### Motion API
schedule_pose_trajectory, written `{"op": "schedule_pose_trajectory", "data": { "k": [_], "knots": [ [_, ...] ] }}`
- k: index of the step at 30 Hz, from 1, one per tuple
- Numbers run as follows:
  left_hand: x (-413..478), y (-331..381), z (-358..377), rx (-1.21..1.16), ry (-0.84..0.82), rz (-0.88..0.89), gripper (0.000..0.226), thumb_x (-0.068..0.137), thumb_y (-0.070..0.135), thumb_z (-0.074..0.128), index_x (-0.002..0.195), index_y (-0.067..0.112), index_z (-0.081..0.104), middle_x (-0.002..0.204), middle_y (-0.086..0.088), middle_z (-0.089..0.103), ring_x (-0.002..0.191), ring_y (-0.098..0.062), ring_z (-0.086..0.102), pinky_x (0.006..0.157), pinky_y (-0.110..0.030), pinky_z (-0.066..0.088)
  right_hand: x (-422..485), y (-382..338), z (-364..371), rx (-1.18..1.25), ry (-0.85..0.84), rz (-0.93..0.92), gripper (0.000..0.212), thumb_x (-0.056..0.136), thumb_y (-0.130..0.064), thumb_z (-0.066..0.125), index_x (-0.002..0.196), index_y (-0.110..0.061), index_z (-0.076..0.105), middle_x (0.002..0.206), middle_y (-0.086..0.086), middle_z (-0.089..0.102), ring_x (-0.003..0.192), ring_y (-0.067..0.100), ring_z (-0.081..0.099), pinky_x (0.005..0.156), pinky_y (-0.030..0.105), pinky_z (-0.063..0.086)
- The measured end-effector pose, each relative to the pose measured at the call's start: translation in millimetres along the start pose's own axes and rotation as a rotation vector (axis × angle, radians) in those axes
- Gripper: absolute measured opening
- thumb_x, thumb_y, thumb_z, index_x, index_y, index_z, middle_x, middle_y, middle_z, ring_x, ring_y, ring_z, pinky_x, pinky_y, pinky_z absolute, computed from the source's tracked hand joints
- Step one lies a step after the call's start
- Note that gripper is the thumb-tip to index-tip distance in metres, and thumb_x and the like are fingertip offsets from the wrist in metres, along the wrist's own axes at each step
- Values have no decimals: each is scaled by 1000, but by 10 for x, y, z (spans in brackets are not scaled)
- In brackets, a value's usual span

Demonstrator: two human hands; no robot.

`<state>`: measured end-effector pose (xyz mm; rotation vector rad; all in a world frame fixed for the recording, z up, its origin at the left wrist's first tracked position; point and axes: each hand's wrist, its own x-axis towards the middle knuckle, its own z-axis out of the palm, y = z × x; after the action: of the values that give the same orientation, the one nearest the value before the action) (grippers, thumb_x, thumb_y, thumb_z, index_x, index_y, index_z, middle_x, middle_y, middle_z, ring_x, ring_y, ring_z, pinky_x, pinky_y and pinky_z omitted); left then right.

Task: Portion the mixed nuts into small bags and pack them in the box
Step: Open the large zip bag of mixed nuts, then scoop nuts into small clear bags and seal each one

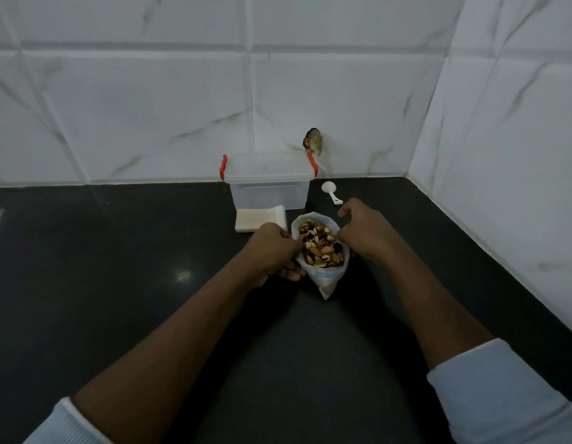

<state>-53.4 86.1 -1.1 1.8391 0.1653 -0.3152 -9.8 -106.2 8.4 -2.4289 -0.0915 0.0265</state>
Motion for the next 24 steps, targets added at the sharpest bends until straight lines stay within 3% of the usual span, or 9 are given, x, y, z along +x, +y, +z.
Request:
{"op": "schedule_pose_trajectory", "data": {
  "k": [6, 10, 15, 17, 20, 24],
  "knots": [
    [62, 18, 11, -75, -54, -8, 18, 101, 13, 59, 111, -2, 62, 91, -23, 74, 68, -24, 74, 62, -33, 62, 76, 83, -35, 32, 43, 27, 35, 93, -8, 63, 124, -22, 57, 110, 4, 63, 89, 16, 63, 64, 30, 47],
    [105, 5, 49, -67, -9, 21, 10, 101, 10, 57, 105, 2, 61, 91, -24, 74, 70, -26, 74, 66, -37, 64, 68, 112, -56, -66, 99, 21, 26, 95, -12, 63, 120, -20, 61, 116, 4, 63, 97, 19, 62, 76, 34, 52],
    [139, -14, 74, -48, -22, 57, 22, 103, 26, 57, 106, 4, 61, 81, -21, 74, 65, -29, 74, 58, -36, 61, 191, 78, -167, -74, 48, 108, 16, 94, -33, 67, 103, -19, 65, 96, 4, 68, 84, 23, 70, 80, 45, 63],
    [163, -42, 93, -11, 25, 96, 23, 104, 30, 57, 105, 7, 61, 78, -18, 75, 64, -29, 74, 56, -36, 61, 369, 60, -196, -138, 124, 57, 19, 95, -36, 64, 99, -17, 67, 95, 5, 70, 85, 23, 68, 80, 42, 59],
    [198, -90, 126, 49, 130, 172, 19, 105, 29, 56, 106, 10, 60, 74, -14, 74, 59, -27, 74, 51, -33, 59, 691, 28, -137, -287, 221, -78, 18, 98, -25, 60, 105, -11, 68, 102, 9, 70, 90, 24, 63, 77, 35, 50],
    [222, -124, 145, 109, 184, 235, 20, 104, 30, 57, 108, 11, 63, 67, -10, 73, 50, -25, 71, 45, -28, 54, 1052, 77, 44, -431, 175, -165, 24, 99, -25, 60, 115, -10, 70, 108, 11, 71, 91, 24, 64, 74, 33, 45]
  ]
}}
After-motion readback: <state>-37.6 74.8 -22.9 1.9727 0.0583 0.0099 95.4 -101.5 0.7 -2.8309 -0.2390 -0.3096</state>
